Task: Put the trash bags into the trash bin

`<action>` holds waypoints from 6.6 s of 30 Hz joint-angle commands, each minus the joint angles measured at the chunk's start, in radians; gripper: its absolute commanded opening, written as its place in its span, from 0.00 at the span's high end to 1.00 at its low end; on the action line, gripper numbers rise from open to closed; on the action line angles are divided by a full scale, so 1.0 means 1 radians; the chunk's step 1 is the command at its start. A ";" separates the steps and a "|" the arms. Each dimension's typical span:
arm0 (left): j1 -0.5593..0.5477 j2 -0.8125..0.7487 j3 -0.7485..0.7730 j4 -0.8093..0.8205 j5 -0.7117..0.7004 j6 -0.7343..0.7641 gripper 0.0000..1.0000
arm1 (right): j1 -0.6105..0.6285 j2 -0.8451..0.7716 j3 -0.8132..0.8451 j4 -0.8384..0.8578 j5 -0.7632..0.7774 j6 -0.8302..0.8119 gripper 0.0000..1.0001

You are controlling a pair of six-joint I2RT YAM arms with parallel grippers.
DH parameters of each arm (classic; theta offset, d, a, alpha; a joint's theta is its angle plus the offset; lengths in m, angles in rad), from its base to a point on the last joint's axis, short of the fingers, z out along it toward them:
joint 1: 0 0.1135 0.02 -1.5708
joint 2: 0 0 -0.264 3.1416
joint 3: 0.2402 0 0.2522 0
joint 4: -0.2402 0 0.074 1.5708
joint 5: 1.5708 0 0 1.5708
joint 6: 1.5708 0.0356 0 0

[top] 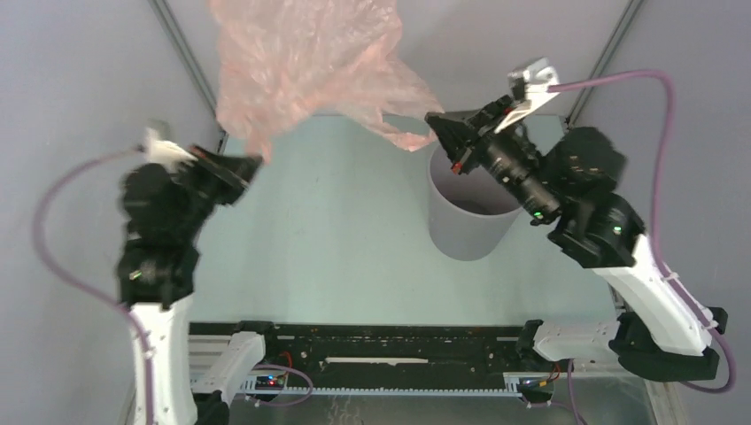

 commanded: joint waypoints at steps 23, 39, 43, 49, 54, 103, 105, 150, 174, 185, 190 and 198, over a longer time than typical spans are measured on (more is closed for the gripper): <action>0.017 0.038 -0.031 -0.217 -0.049 -0.002 1.00 | -0.032 0.093 -0.090 -0.144 -0.166 0.158 1.00; -0.033 0.088 -0.505 -0.020 0.087 -0.012 1.00 | -0.169 0.204 -0.444 -0.112 -0.466 0.556 1.00; -0.070 0.315 0.131 -0.141 0.100 0.027 1.00 | -0.223 0.367 0.028 -0.279 -0.479 0.481 1.00; -0.193 0.271 0.416 -0.199 -0.090 0.187 1.00 | -0.130 0.283 0.192 -0.217 -0.463 0.398 1.00; -0.164 -0.052 -0.201 -0.144 -0.264 0.126 1.00 | -0.149 0.131 -0.239 -0.034 -0.487 0.493 1.00; 0.000 -0.131 -0.677 -0.270 0.269 -0.029 1.00 | -0.303 0.269 -0.511 -0.115 -0.889 0.760 1.00; 0.008 -0.235 -0.601 -0.286 0.143 -0.021 1.00 | -0.279 0.235 -0.580 -0.094 -0.868 0.754 1.00; -0.205 -0.114 -0.321 0.108 0.366 -0.229 1.00 | -0.109 0.219 -0.178 0.064 -0.732 0.690 0.95; -0.217 -0.069 -0.292 0.101 0.403 -0.234 1.00 | -0.015 0.169 -0.287 0.137 -0.586 0.567 0.43; -0.217 -0.043 -0.253 0.098 0.420 -0.225 1.00 | 0.020 0.232 -0.201 0.039 -0.411 0.531 0.39; -0.217 -0.044 -0.248 0.101 0.422 -0.228 1.00 | 0.025 0.301 -0.101 -0.024 -0.386 0.508 0.48; -0.216 -0.027 -0.195 0.087 0.415 -0.201 1.00 | 0.036 0.297 -0.104 -0.026 -0.370 0.477 0.79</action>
